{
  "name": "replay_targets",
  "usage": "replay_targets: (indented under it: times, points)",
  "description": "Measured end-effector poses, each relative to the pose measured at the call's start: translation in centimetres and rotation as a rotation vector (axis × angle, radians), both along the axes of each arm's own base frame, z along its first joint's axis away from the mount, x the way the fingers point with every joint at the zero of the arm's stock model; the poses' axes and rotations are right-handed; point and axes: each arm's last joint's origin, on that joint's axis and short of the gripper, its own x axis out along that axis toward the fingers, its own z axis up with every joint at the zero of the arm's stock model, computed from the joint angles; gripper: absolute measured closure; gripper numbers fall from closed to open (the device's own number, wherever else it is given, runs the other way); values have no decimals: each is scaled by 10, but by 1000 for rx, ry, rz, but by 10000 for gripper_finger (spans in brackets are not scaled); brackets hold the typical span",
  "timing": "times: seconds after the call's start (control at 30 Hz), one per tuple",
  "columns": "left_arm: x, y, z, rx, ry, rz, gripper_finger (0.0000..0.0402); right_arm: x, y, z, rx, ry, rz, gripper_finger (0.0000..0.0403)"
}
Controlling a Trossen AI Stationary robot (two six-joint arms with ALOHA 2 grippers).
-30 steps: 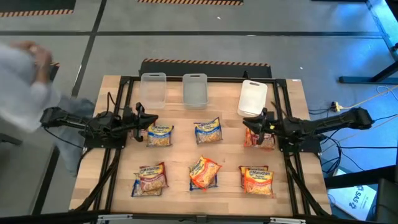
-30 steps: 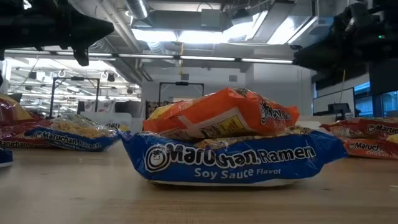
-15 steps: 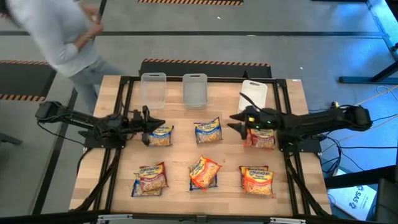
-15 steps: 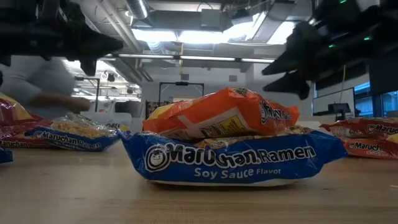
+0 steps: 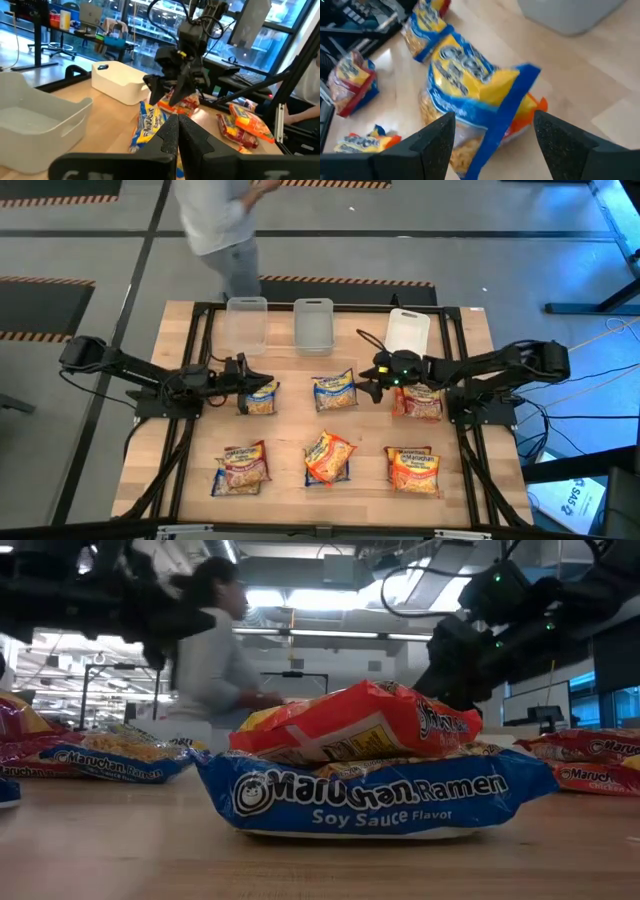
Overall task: Sort Maruchan noodles
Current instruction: Put the blue noodle pack into the white bin
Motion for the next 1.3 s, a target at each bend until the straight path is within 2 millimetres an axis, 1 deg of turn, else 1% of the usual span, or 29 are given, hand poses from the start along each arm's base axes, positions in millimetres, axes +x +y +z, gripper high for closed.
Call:
replay_targets:
  times: [0.13, 0.2, 0.3, 0.47, 0.8, 0.97, 1.07, 1.23, 1.3]
  points:
    - [23, -3, 10, 21, 35, -23, 399, 2, 0, -8, 23, 25, -3, 146]
    - [36, -5, 12, 38, 77, -48, 400, 5, -1, -10, 24, 14, 1, 146]
    - [57, -8, 8, 44, 145, -75, 400, 8, 0, -12, 35, -8, 26, 146]
    - [88, -11, -2, 49, 226, -77, 399, 8, -1, -14, 20, 5, -3, 146]
    - [137, -16, -21, 56, 310, -79, 394, 9, -1, -13, 14, -13, -2, 146]
    - [156, -20, -33, 71, 347, -134, 400, 9, -1, -12, 13, -18, -2, 146]
    - [164, -21, -44, 87, 381, -140, 399, 9, -1, -12, 14, -18, -2, 146]
    - [168, -19, -59, 94, 430, -114, 395, 9, -1, -12, 24, -20, 12, 146]
    - [168, -17, -62, 93, 437, -111, 397, 9, 0, -12, 31, -23, 19, 146]
